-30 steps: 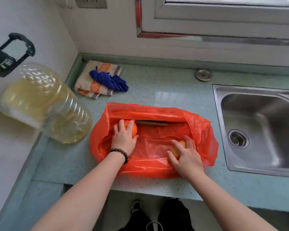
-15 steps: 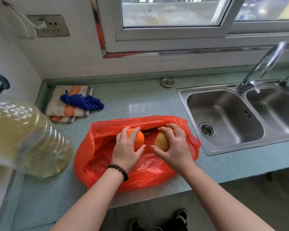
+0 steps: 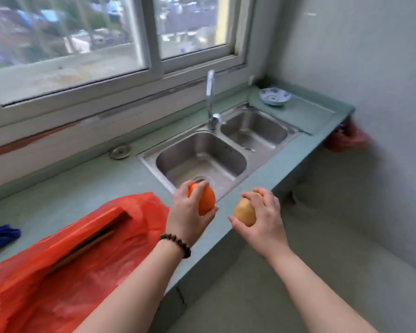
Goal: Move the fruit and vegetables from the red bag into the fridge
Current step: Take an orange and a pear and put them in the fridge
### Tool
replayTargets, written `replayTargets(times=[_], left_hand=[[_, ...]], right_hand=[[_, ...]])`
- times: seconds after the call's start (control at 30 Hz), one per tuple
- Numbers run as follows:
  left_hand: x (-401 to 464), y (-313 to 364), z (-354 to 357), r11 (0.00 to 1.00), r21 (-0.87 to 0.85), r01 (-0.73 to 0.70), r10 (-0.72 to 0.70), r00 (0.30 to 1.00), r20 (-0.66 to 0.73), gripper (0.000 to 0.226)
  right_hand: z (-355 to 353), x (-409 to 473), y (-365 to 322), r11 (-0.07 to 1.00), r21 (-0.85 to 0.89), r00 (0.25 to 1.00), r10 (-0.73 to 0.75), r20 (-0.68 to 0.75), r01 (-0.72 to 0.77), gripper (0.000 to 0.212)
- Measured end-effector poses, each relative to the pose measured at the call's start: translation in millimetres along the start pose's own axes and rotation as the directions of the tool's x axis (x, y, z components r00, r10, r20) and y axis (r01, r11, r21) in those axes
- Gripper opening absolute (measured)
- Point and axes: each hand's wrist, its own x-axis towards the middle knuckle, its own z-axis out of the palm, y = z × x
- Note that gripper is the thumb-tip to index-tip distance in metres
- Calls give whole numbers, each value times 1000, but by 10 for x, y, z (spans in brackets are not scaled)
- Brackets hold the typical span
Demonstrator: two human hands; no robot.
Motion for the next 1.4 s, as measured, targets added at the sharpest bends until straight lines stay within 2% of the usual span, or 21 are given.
replayTargets(times=[0.1, 0.23, 0.37, 0.5, 0.8, 1.07, 1.27, 1.4], left_hand=[[82, 738, 640, 989, -74, -126, 133, 985, 110, 66], [-18, 1897, 1477, 941, -156, -301, 330, 919, 215, 67], [-274, 3066, 2270, 847, -240, -473, 526, 808, 264, 65], [-692, 4086, 3008, 737, -365, -569, 672, 671, 313, 64], [-1746, 5742, 3970, 517, -591, -619, 855, 347, 385, 65], [-2414, 6804, 4742, 364, -730, -579, 917, 86, 389, 65], [-2454, 7902, 5498, 272, -787, -553, 943, -7, 331, 66], [-2350, 8898, 5889, 254, -835, -488, 961, 28, 276, 76]], right_hand=[[-583, -277, 639, 992, -13, 980, 123, -157, -126, 55], [-1461, -769, 1519, 953, -43, 894, 266, -361, -301, 54], [-2347, -1379, 2277, 894, -81, 771, 332, -544, -442, 56], [-3143, -2099, 2831, 800, -102, 611, 361, -705, -591, 54], [-4305, -3444, 3419, 584, 33, 225, 364, -904, -811, 53], [-4974, -4138, 3977, 415, 103, 41, 325, -945, -904, 54], [-5814, -4236, 4830, 353, 121, -29, 254, -967, -928, 54], [-6669, -4228, 5351, 333, 117, -56, 188, -981, -936, 55]])
